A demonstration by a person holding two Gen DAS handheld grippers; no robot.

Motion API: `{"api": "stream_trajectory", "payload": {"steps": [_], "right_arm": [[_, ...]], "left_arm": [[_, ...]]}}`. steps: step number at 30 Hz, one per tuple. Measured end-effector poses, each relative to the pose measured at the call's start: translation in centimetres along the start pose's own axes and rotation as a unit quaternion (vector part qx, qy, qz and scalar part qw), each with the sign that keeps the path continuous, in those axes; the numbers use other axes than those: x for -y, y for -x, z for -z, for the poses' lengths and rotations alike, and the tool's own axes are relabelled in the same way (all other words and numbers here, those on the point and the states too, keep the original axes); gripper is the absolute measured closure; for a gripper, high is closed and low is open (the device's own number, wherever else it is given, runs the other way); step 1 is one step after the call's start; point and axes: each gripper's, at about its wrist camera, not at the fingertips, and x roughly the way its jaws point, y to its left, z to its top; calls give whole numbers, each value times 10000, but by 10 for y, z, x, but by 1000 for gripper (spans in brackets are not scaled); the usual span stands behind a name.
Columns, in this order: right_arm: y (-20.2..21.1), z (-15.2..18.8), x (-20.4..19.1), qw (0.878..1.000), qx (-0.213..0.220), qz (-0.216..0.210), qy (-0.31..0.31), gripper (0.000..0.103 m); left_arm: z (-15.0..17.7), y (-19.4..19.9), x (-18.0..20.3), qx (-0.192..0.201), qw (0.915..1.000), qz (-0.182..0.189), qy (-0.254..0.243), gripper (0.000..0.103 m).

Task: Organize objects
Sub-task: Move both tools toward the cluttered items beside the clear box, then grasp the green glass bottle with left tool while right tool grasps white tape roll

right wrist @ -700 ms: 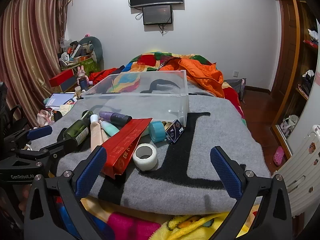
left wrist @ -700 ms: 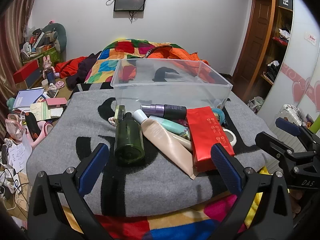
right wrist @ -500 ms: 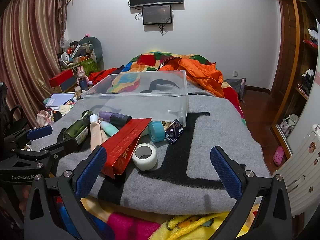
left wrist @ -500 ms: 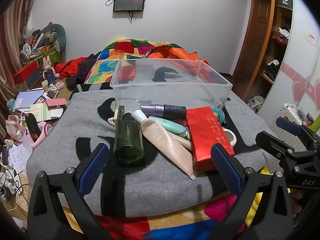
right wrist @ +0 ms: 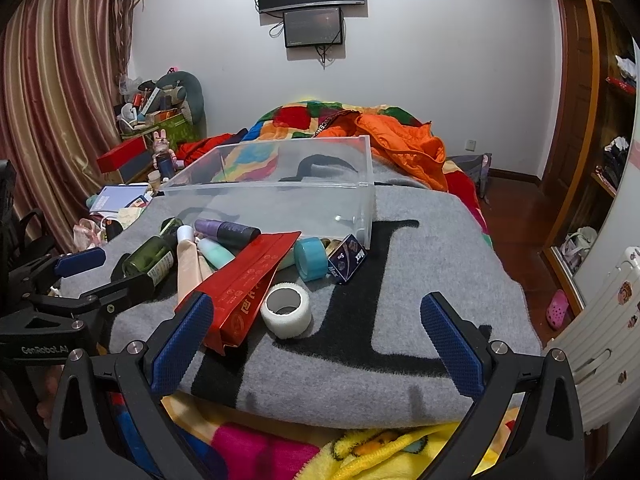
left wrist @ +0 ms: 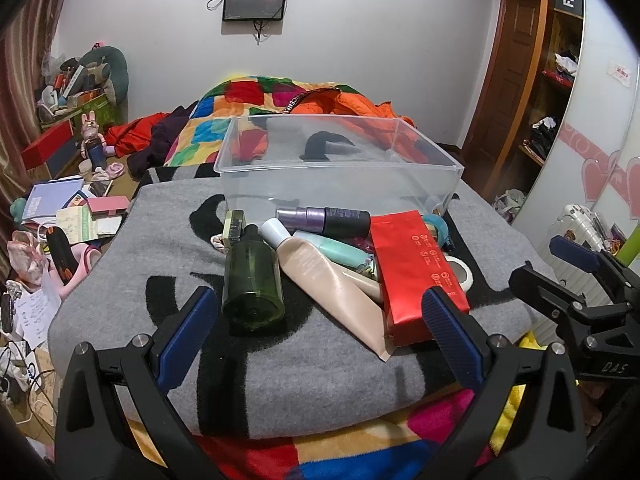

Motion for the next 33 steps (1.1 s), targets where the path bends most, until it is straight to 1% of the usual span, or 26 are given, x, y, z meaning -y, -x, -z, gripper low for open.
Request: {"api": "stream_trajectory", "payload": {"steps": [8, 11, 15, 16, 18, 22, 24, 26, 27, 30, 32, 33], "right_arm": [[-3, 0, 2, 9999, -7, -137, 14, 0], [-6, -1, 2, 9997, -19, -217, 61, 0], [-10, 0, 5, 9989, -49, -433, 175, 0], [-12, 0, 6, 9987, -68, -462, 194, 0], [-15, 2, 9, 9987, -103, -444, 225, 0], [-27, 9, 15, 9984, -271, -425, 260, 1], [-30, 12, 18, 9981, -328, -458, 257, 3], [-35, 14, 19, 9976, -396, -484, 289, 9], [-36, 15, 19, 9975, -410, -489, 304, 11], [-43, 14, 18, 9970, -474, -511, 342, 17], [-48, 13, 18, 9965, -525, -568, 328, 25], [-51, 12, 17, 9962, -548, -592, 320, 27]], "left_arm": [[0, 1, -1, 47, 9998, 153, -82, 0], [-2, 1, -1, 95, 9999, 85, -116, 0], [-4, 0, -7, 115, 9999, 37, -82, 1], [-5, -1, -9, 117, 9999, 6, -74, 2], [-6, -3, -12, 76, 9999, -55, -53, 13], [-9, -12, -22, -41, 9999, -92, 62, 14], [-10, -16, -27, -114, 9998, -28, 131, 14], [-9, -22, -29, -245, 9995, 104, 157, 14], [-8, -23, -29, -277, 9994, 107, 156, 14], [-3, -32, -31, -372, 9992, -135, 102, 14], [-1, -38, -35, -446, 9986, -228, 180, 14], [-2, -41, -37, -468, 9984, -237, 220, 14]]}}
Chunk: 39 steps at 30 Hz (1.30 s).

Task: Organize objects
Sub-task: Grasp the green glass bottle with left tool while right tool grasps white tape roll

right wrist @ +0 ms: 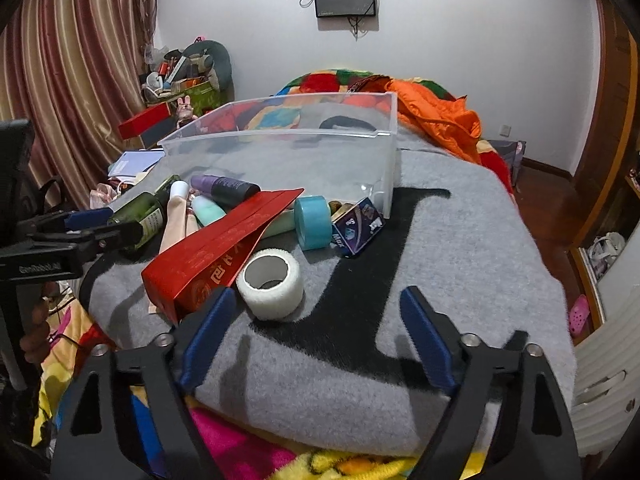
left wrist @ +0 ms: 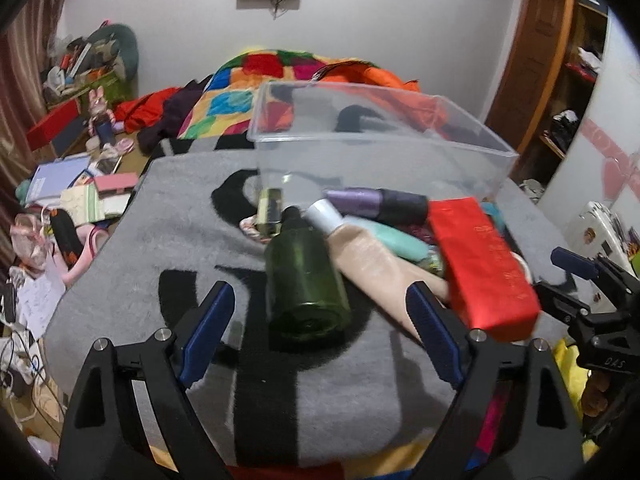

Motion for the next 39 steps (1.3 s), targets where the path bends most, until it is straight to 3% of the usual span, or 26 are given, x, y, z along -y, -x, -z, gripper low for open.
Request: {"api": "stream_trajectory", "payload": {"steps": [2, 7, 12, 15, 18, 22, 25, 39], "right_arm": [[-4, -2, -1, 10000, -30, -19, -13, 32], [-13, -5, -2, 9998, -63, -198, -66, 32], [-9, -1, -9, 9994, -36, -287, 205, 36], [-12, 1, -14, 9988, -109, -314, 347, 48], [-18, 0, -14, 9985, -187, -384, 334, 50], [-30, -2, -14, 9985, -283, -380, 272, 52], [-32, -3, -14, 9983, -277, -455, 228, 68], [-9, -9, 1, 9996, 3, -267, -70, 68]], "left_arm": [[-1, -4, -4, 8, 9999, -59, 97, 15], [-5, -14, -7, 46, 9996, -253, 98, 22], [-5, -27, -10, -67, 9994, -275, 207, 42], [-4, -31, -13, -109, 9991, -264, 309, 53], [-4, -29, -16, -108, 9990, -272, 344, 59], [-3, -28, -15, -107, 9993, -217, 301, 62], [0, -25, -12, -87, 9994, -256, 233, 62], [9, 9, -11, 156, 9994, -260, 150, 62]]}}
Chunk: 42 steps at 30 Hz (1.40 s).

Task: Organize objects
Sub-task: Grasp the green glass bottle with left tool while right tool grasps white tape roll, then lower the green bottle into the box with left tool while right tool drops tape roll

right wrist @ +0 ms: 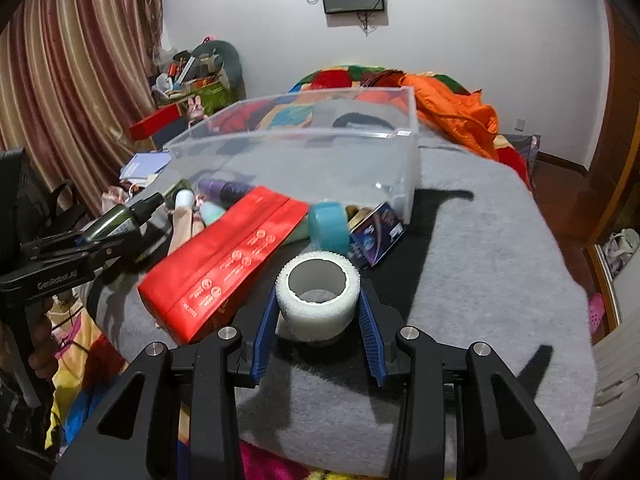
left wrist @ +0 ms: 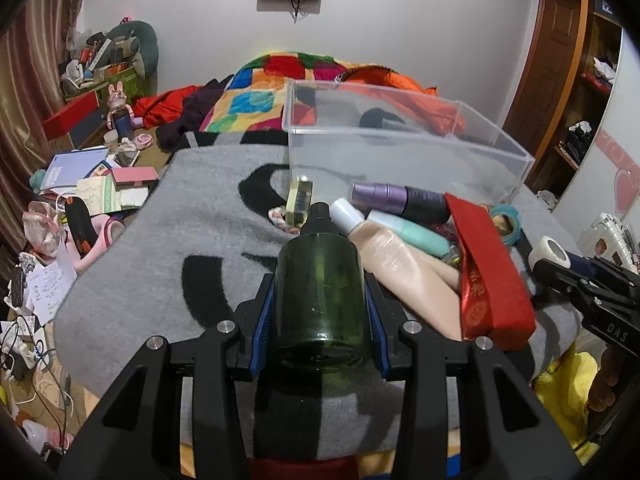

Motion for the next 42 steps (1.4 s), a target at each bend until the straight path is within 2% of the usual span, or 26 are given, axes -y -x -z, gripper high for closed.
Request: {"api": "stream_trajectory", "payload": {"steps": [9, 16, 29, 42], "right_arm": [[18, -17, 0, 9994, 314, -54, -132, 68], [24, -39, -6, 9986, 518, -85, -52, 68], [12, -81, -4, 9975, 704, -91, -51, 68], [-24, -116, 10, 9984, 509, 163, -159, 68]], "left_arm": [[-22, 18, 4, 359, 9992, 162, -67, 62], [-41, 19, 13, 471, 9984, 240, -197, 62], [-73, 2, 26, 440, 9972, 472, -367, 62], [-106, -28, 38, 310, 9966, 537, -533, 62]]}}
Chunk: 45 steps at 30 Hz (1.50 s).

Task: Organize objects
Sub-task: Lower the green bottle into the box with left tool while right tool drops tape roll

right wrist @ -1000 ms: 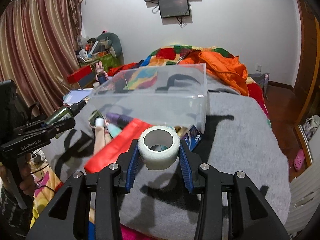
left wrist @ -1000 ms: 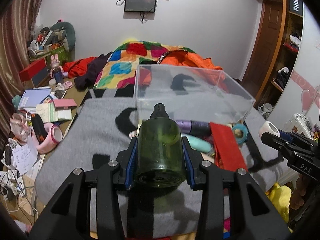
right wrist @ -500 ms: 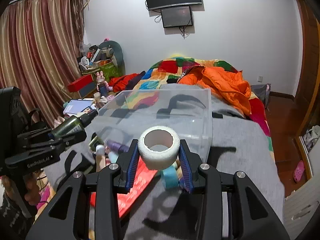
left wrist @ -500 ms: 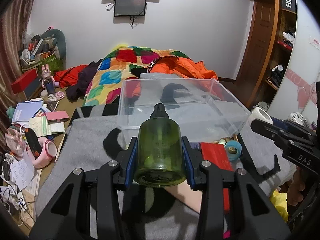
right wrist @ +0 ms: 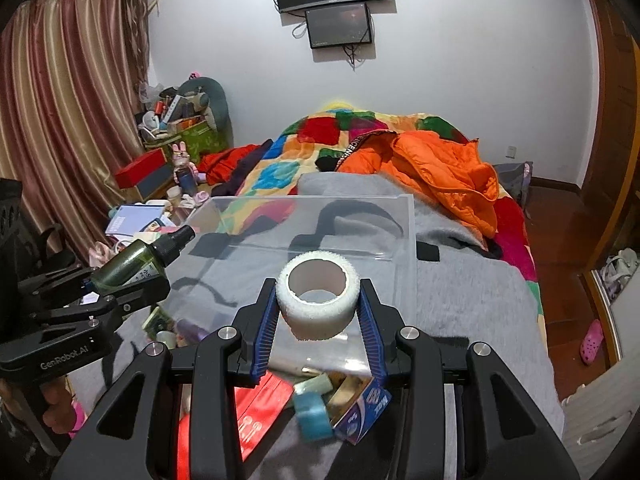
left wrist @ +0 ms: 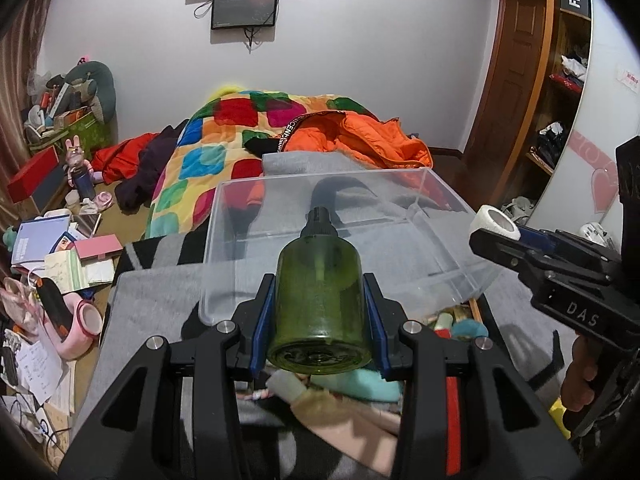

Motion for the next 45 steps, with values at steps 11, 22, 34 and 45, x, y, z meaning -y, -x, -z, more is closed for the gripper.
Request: {"api": "stream_trajectory", "payload": {"steps": [11, 22, 34, 45], "right_arm": [[-39, -10, -1, 9992, -364, 185, 25, 68], [-69, -14, 0, 9969, -711, 318, 56, 67], [-80, -15, -9, 9938, -821, 686, 309, 67], [-65, -15, -12, 9961, -682, 509, 243, 51]], "left_arm": [[-18, -35, -2, -337, 9994, -14, -24, 62], [-28, -68, -8, -675, 9977, 103, 49, 62], [-23, -87, -8, -898, 9959, 4, -70, 62], [-27, -59, -3, -621, 9975, -223, -262, 50]]}}
